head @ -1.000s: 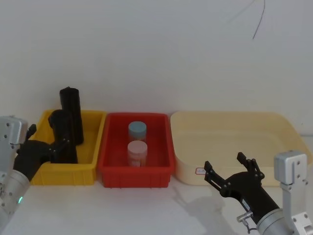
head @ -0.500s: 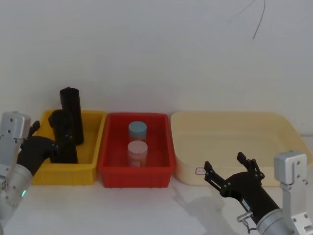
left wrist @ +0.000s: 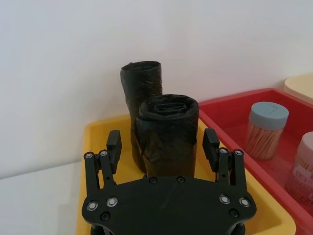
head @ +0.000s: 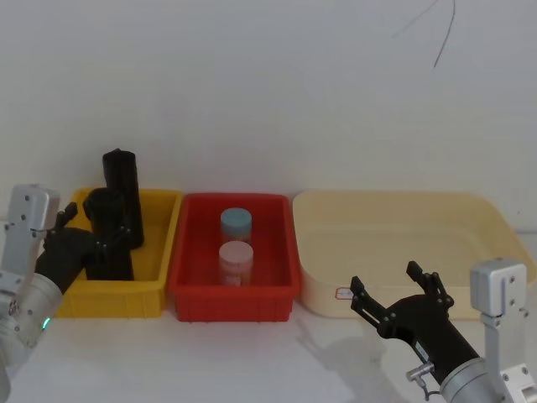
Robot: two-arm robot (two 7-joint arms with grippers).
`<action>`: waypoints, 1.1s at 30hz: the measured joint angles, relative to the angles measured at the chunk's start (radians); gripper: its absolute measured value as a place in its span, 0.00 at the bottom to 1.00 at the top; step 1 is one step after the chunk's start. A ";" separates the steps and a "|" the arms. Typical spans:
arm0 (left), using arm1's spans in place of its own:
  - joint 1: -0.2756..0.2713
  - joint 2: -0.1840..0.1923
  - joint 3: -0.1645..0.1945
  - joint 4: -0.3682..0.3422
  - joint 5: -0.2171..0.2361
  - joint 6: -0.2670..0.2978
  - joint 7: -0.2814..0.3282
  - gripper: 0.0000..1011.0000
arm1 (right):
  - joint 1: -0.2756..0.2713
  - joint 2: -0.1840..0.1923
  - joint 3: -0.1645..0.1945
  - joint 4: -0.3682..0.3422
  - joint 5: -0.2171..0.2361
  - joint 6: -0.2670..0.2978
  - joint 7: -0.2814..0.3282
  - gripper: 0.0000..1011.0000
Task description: Pick up the garbage bag with the one hand and transfer it to the other hand.
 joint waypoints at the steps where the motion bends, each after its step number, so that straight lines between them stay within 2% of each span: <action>1: -0.003 -0.001 0.000 0.004 0.000 -0.001 -0.004 0.99 | 0.000 0.000 0.000 0.000 0.000 0.000 0.000 0.99; 12: -0.039 -0.018 -0.008 0.063 -0.014 -0.013 -0.043 0.97 | 0.000 0.000 0.000 0.000 0.000 0.000 0.000 0.99; 24: -0.057 -0.025 -0.020 0.089 -0.017 -0.027 -0.066 0.68 | 0.000 0.000 0.000 0.000 0.000 0.000 0.000 0.99; 26: -0.057 -0.025 -0.021 0.089 -0.017 -0.030 -0.072 0.59 | 0.000 0.000 0.000 0.000 0.000 0.000 0.000 0.99; 33: -0.055 -0.020 -0.020 0.060 -0.010 -0.039 -0.092 0.53 | 0.000 0.000 0.000 0.000 0.000 0.000 0.000 0.99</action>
